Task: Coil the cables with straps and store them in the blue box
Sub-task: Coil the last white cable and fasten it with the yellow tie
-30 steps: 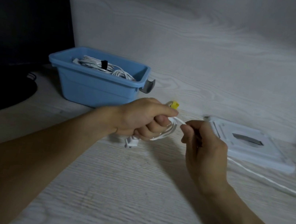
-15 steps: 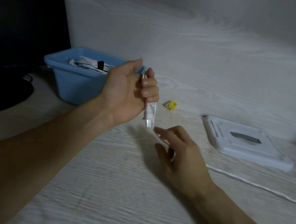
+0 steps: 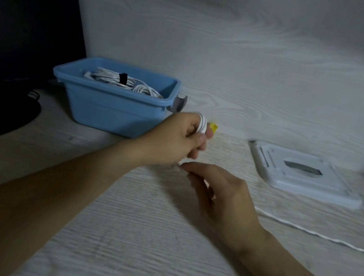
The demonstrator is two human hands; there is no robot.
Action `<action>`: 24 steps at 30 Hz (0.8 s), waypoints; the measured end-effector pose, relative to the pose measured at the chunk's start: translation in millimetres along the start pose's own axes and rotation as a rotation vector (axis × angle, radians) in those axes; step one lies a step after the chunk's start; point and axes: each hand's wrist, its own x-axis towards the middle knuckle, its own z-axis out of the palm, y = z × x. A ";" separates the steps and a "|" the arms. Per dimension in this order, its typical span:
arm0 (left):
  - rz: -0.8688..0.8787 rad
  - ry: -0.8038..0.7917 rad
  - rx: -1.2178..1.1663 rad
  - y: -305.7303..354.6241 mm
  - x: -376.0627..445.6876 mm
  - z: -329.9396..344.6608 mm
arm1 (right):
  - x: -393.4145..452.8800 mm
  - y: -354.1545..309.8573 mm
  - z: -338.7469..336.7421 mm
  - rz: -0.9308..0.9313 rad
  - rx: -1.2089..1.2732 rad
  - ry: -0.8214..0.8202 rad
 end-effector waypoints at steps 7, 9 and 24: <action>-0.158 -0.303 0.215 12.3 -9.4 3.3 | 2.4 4.1 -2.3 0.064 -0.035 0.189; -0.197 -0.331 0.188 16.4 -11.1 2.7 | 2.5 4.3 -1.4 0.054 -0.031 0.192; -0.312 -0.535 -0.440 10.1 -5.9 -23.1 | 6.5 19.5 -11.2 0.106 -0.042 0.267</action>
